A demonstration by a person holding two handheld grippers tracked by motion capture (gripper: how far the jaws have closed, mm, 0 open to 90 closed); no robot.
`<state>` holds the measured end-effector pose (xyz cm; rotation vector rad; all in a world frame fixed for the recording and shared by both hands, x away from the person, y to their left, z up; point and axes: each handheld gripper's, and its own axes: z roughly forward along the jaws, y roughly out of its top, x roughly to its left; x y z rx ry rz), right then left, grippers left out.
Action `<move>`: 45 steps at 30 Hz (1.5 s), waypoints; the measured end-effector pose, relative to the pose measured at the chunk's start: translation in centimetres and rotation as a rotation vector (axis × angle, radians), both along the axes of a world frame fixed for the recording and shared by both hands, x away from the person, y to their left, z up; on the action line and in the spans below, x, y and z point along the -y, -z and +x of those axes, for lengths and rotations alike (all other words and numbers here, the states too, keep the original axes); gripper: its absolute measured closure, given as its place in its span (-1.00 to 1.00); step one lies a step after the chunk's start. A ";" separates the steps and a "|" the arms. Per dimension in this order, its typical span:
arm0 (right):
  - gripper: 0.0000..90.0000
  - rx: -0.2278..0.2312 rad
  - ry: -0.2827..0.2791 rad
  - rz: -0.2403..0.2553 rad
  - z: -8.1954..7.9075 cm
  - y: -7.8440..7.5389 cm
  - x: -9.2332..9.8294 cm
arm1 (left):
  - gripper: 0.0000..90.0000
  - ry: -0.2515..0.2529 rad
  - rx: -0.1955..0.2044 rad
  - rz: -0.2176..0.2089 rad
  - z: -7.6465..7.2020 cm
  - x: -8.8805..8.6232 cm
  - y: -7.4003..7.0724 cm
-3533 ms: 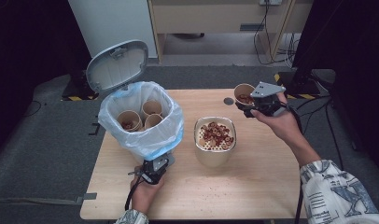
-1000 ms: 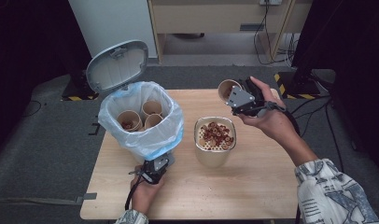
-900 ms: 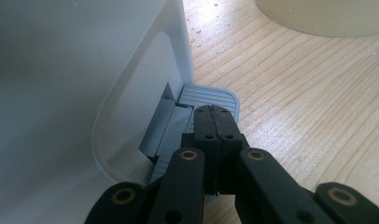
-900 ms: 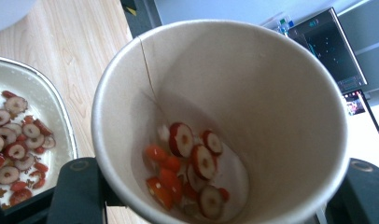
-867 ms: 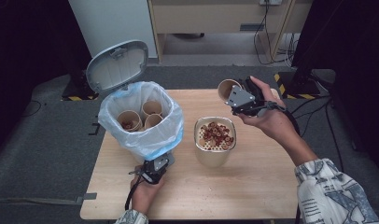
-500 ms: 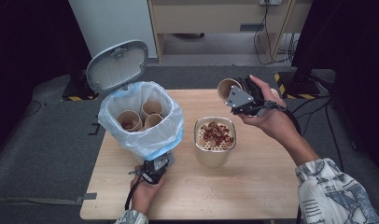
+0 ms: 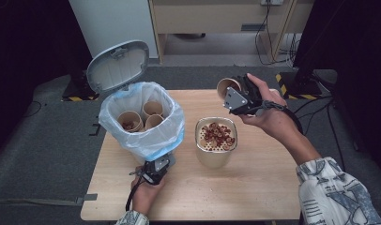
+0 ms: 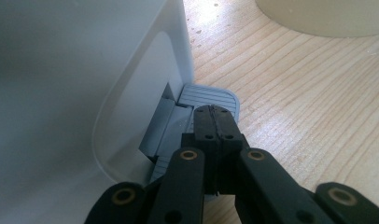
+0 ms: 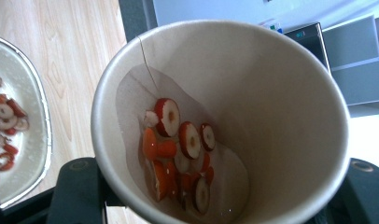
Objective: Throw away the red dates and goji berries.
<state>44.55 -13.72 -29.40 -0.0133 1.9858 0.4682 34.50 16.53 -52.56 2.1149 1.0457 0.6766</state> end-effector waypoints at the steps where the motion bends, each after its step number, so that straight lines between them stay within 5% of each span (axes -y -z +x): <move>1: -0.27 0.005 0.000 -0.002 0.0 -0.1 0.0 | 0.99 0.000 0.001 0.000 0.0 0.0 0.0; 33: -0.28 0.044 -0.010 -0.057 -0.4 -1.0 -0.3 | 0.99 -0.002 -0.004 -0.004 0.0 0.0 0.0; 45: -0.28 0.123 -0.016 -0.190 -0.7 -0.8 -1.0 | 0.99 -0.001 -0.004 -0.005 0.0 0.0 0.0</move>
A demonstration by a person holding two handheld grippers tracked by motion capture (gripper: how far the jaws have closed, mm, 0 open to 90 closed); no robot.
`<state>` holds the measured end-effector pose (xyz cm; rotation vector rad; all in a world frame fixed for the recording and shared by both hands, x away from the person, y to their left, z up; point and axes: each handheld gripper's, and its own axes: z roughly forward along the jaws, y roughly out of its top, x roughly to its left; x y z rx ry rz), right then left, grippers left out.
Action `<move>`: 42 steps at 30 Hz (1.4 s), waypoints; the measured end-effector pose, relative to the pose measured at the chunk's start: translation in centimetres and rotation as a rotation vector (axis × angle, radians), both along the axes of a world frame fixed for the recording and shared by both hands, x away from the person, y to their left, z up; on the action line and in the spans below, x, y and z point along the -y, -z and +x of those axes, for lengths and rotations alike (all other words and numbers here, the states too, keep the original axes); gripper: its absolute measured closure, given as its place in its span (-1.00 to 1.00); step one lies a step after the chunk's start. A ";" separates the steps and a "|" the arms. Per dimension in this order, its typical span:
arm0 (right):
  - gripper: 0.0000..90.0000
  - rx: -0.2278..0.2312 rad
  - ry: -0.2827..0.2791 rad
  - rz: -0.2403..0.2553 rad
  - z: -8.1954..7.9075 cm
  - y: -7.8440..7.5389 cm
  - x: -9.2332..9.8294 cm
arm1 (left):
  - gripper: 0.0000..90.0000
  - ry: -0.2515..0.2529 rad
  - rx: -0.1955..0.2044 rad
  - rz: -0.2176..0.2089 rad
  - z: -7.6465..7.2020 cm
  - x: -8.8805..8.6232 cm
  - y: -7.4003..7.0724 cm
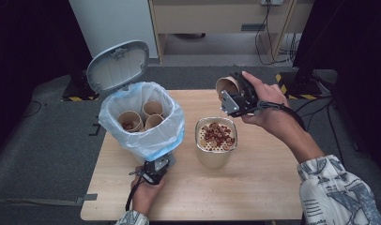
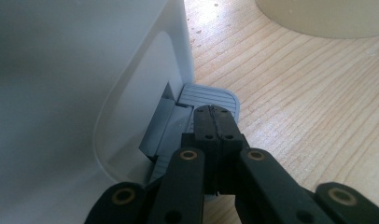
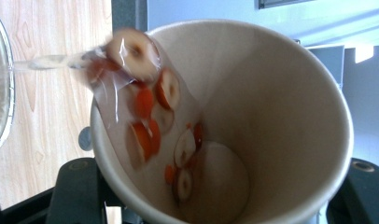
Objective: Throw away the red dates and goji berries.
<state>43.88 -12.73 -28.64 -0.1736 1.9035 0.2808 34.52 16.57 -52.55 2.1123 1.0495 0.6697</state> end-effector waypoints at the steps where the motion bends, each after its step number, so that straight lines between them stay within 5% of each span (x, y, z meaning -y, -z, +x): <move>1: -0.28 0.003 -0.002 -0.004 0.0 0.0 0.0 | 0.98 0.000 0.000 0.000 0.0 0.0 0.0; 33: -0.28 0.019 0.001 -0.002 0.0 -0.5 0.2 | 0.98 0.000 -0.001 -0.002 0.0 0.0 0.0; 36: -0.28 0.037 0.000 -0.032 -0.1 -0.6 -0.1 | 0.98 0.000 -0.001 -0.001 0.0 0.0 0.0; 42: -0.28 0.100 -0.009 -0.177 -0.5 -0.3 -0.8 | 0.98 0.000 -0.001 -0.002 0.0 0.0 0.0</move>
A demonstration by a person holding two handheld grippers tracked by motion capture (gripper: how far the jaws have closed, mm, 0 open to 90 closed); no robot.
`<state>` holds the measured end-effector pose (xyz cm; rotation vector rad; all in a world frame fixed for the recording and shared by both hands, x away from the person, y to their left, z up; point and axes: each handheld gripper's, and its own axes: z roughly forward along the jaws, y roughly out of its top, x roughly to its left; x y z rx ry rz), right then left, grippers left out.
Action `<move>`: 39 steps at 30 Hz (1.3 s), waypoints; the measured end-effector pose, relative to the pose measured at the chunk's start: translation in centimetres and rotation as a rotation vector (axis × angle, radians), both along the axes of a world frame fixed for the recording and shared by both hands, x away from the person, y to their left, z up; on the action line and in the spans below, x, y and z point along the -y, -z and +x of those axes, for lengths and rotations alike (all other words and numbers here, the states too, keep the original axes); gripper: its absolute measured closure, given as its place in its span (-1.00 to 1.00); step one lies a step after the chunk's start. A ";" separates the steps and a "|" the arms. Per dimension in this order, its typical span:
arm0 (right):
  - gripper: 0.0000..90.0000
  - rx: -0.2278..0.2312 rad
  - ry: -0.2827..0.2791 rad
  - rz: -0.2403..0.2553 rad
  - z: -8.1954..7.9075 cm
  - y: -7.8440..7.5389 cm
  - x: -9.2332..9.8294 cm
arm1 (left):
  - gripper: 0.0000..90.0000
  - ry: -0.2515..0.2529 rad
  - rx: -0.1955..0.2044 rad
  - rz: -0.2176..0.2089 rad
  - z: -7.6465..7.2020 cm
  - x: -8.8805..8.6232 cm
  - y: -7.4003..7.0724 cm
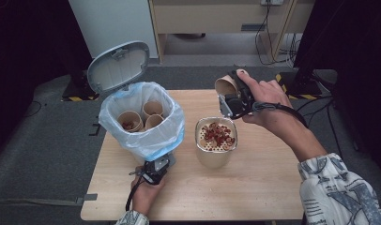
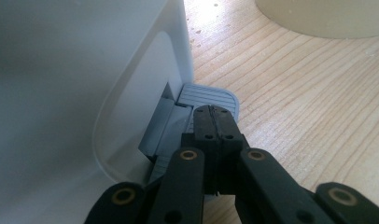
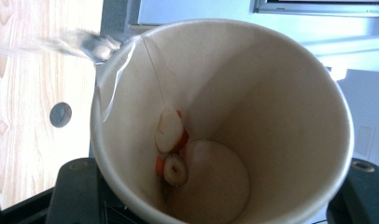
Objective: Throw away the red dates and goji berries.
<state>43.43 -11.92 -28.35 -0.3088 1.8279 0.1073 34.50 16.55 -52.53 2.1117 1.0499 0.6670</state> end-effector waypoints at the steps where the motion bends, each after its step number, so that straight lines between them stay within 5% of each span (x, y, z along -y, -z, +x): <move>1: -0.28 0.010 0.003 -0.018 0.0 0.1 0.0 | 0.98 0.001 0.000 0.000 0.0 0.0 0.0; 39: -0.28 0.040 0.005 -0.047 -0.1 -0.1 0.1 | 0.98 0.002 0.000 0.005 0.0 0.1 0.0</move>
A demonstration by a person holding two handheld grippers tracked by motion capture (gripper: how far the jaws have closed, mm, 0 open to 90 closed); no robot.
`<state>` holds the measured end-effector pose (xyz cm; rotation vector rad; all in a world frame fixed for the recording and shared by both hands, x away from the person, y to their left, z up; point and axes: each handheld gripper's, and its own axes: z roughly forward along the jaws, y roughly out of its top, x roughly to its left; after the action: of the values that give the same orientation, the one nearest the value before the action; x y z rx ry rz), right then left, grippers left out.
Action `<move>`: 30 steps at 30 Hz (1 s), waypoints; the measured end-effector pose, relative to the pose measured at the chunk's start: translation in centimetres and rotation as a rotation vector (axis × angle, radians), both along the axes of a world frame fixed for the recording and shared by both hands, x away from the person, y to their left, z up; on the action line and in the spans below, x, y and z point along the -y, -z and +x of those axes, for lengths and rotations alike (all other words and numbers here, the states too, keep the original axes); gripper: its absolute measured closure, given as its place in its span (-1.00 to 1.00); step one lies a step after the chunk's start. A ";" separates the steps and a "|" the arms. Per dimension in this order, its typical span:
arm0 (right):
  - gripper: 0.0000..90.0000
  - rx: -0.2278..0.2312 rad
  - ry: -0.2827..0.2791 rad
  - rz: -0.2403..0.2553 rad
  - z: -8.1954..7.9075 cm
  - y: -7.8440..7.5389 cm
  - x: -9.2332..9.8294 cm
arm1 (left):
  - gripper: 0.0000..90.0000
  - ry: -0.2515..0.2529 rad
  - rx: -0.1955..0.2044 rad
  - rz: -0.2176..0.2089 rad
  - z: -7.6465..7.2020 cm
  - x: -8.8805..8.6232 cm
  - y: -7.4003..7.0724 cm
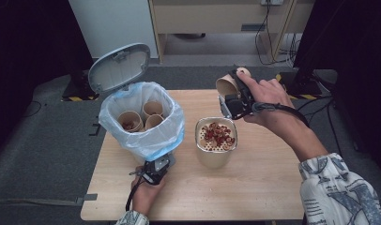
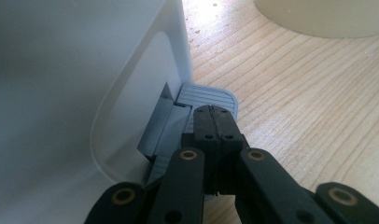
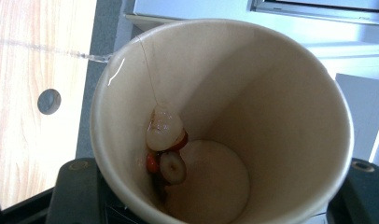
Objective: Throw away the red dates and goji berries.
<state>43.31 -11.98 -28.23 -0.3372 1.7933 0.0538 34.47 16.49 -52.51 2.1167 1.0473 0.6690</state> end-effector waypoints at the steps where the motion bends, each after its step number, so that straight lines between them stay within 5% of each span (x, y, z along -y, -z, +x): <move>1: -0.28 0.000 -0.002 0.001 0.0 0.0 0.0 | 0.98 0.001 0.000 0.001 0.0 0.0 0.0; 2: -0.28 0.002 0.002 -0.005 0.0 -0.1 0.0 | 0.98 0.038 0.008 0.026 0.2 -0.2 -0.1; 9: -0.28 0.022 -0.001 -0.031 -0.1 -0.5 -0.3 | 0.98 -0.002 0.000 -0.001 0.0 0.0 0.0; 13: -0.28 0.052 -0.016 -0.097 -0.2 -0.3 -0.7 | 0.99 0.002 0.000 0.000 0.0 0.0 0.0; 19: -0.27 0.072 0.002 -0.110 0.2 -0.6 -0.5 | 0.98 0.004 0.000 0.001 0.0 0.0 0.0; 24: -0.27 0.088 -0.027 -0.241 -0.2 0.4 -1.0 | 0.98 0.002 0.000 0.000 0.0 0.0 0.0; 27: -0.27 0.102 -0.003 -0.203 0.2 -0.3 -0.7 | 0.98 0.003 0.000 -0.001 0.0 0.0 0.0; 30: -0.26 0.095 -0.031 -0.252 -0.2 0.3 -1.3 | 0.99 0.004 -0.001 -0.002 0.0 -0.1 0.0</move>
<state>43.09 -10.70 -28.55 -0.5393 1.7029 -0.1652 34.50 16.55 -52.50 2.1169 1.0439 0.6649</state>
